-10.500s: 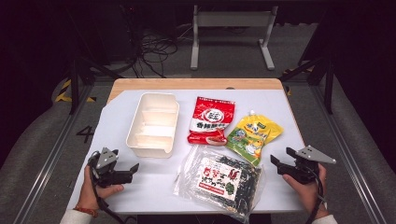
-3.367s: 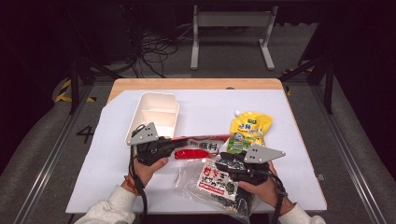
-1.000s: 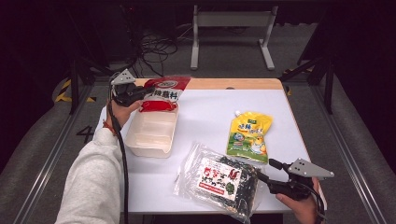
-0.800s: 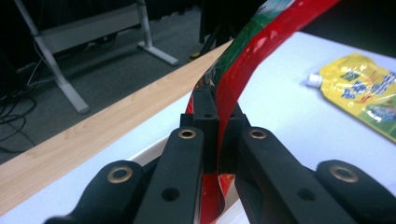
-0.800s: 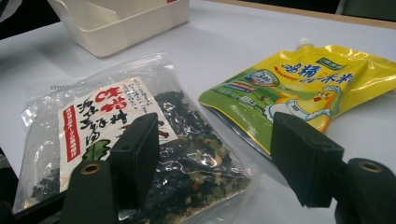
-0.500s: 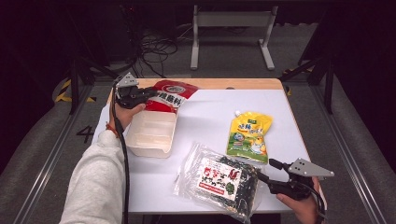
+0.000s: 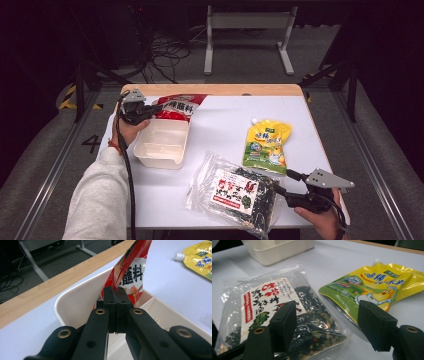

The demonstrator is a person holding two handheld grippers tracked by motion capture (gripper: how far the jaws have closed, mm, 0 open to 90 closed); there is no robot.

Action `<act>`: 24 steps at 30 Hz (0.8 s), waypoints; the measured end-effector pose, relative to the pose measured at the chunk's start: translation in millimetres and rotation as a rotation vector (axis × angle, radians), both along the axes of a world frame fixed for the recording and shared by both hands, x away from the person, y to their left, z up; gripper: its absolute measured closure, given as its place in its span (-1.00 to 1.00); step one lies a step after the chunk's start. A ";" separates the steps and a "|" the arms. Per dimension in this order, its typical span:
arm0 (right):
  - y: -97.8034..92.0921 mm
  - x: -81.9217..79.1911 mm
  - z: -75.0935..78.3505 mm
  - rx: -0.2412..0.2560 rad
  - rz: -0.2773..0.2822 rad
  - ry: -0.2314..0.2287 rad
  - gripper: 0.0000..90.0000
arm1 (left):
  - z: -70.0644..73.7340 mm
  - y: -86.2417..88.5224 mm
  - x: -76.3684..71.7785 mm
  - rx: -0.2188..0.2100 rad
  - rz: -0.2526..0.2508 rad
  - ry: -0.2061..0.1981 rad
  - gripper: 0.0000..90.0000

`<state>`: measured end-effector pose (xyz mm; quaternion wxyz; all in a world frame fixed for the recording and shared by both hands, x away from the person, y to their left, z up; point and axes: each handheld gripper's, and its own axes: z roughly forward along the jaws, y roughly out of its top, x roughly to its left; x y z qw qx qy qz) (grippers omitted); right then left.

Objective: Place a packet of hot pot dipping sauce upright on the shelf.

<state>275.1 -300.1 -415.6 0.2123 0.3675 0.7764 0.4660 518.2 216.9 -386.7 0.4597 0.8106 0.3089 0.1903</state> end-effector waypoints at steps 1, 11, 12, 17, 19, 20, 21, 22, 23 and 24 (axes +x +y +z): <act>-0.7 1.0 0.5 -0.007 -0.003 -0.006 -0.28 | 0.4 -0.2 -0.4 0.005 0.008 -0.001 1.00; -6.5 7.1 3.0 -0.003 -0.009 -0.003 -0.27 | 12.3 5.3 -17.5 -0.051 0.063 -0.063 0.67; -7.5 8.5 3.5 -0.004 -0.011 -0.008 -0.24 | 15.0 7.0 -25.1 -0.062 0.059 -0.081 0.66; -8.9 13.2 4.2 -0.004 -0.021 -0.007 -0.22 | 18.8 8.4 -38.8 -0.067 0.051 -0.106 0.62; -9.2 16.5 4.5 -0.004 -0.024 -0.003 -0.21 | 20.3 9.0 -48.1 -0.067 0.038 -0.115 0.61; -9.4 18.3 4.7 -0.005 -0.030 -0.006 -0.19 | 21.4 10.3 -52.2 -0.068 0.031 -0.124 0.61; -9.9 20.0 5.0 -0.006 -0.033 -0.004 -0.17 | 22.9 11.2 -59.7 -0.072 0.038 -0.134 0.60; -10.9 23.2 4.9 -0.002 -0.033 0.006 -0.16 | 23.8 12.0 -63.5 -0.075 0.034 -0.139 0.59; -11.4 24.8 4.7 -0.001 -0.035 0.007 -0.15 | 24.7 12.8 -68.8 -0.075 0.032 -0.146 0.57; -12.2 27.1 4.3 -0.001 -0.035 0.009 -0.13 | 25.8 13.7 -75.6 -0.070 0.028 -0.155 0.55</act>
